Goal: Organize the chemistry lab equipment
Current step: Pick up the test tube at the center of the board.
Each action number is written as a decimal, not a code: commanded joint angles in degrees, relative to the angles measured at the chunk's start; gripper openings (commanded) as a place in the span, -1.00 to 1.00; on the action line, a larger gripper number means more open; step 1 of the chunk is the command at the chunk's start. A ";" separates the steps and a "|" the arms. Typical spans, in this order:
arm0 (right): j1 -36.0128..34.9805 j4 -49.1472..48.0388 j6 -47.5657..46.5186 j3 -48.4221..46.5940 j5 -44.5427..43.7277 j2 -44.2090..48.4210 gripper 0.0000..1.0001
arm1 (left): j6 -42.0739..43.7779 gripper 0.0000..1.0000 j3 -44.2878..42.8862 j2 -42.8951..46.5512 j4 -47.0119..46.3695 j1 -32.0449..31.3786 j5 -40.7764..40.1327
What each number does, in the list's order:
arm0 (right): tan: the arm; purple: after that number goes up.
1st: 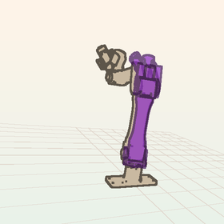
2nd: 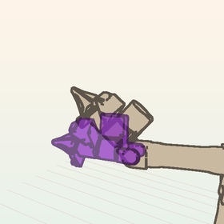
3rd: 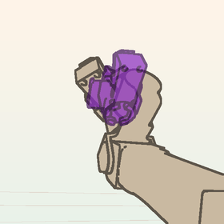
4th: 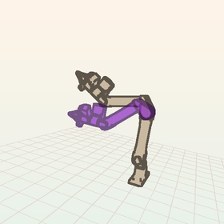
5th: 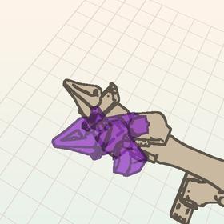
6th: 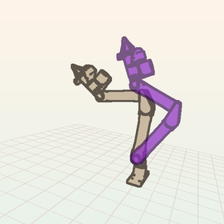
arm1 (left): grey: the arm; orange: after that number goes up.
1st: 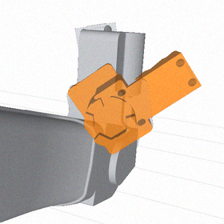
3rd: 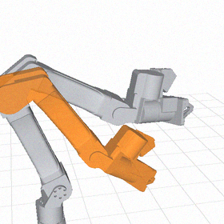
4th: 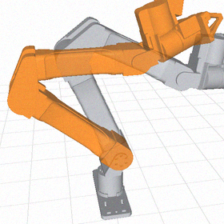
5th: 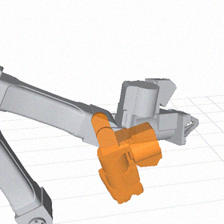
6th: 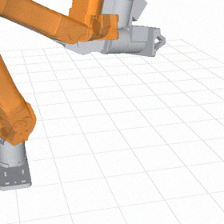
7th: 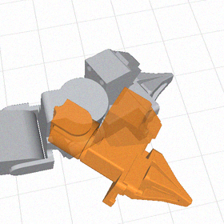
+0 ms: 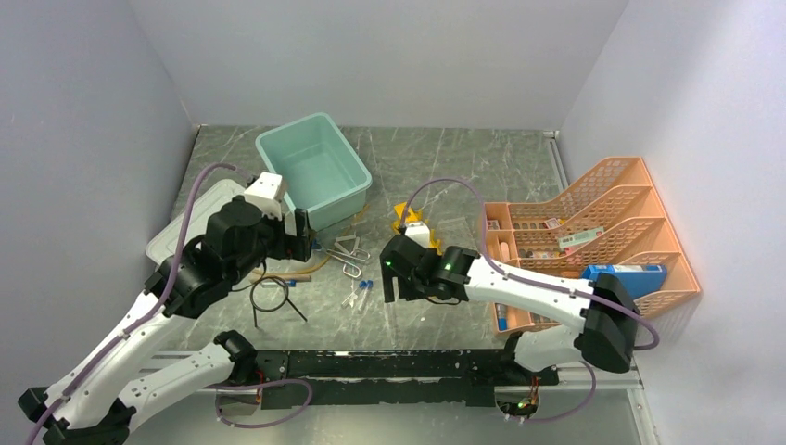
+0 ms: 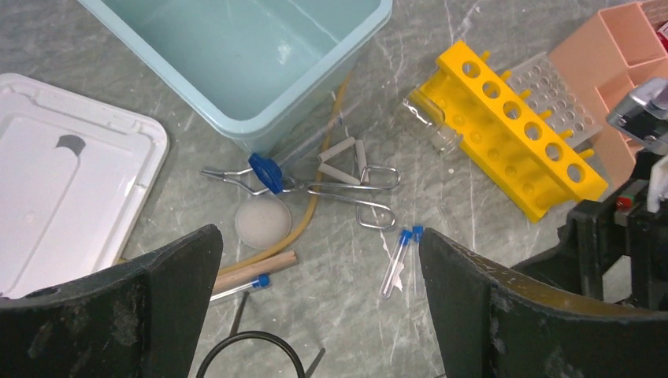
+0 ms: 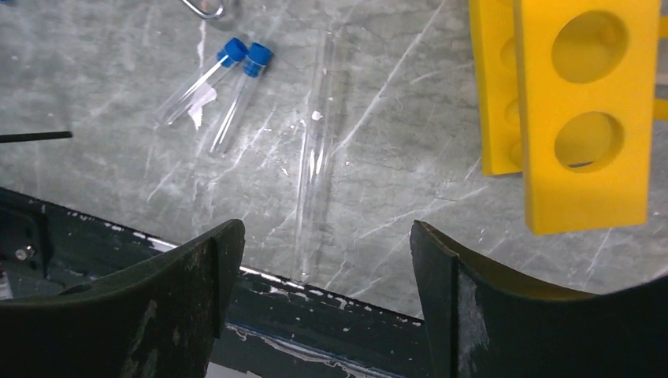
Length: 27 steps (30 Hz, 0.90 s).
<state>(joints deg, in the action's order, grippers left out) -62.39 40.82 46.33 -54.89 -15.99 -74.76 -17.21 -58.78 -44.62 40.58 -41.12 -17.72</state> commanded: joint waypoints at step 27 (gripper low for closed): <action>-1.65 -10.52 11.97 -0.31 0.56 -20.84 -0.02 | -1.71 0.99 10.52 5.94 -5.59 -0.53 4.10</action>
<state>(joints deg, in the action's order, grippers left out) -63.26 31.22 55.99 -53.52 -14.72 -94.30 -18.52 -48.66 -39.57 37.08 -41.23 -14.74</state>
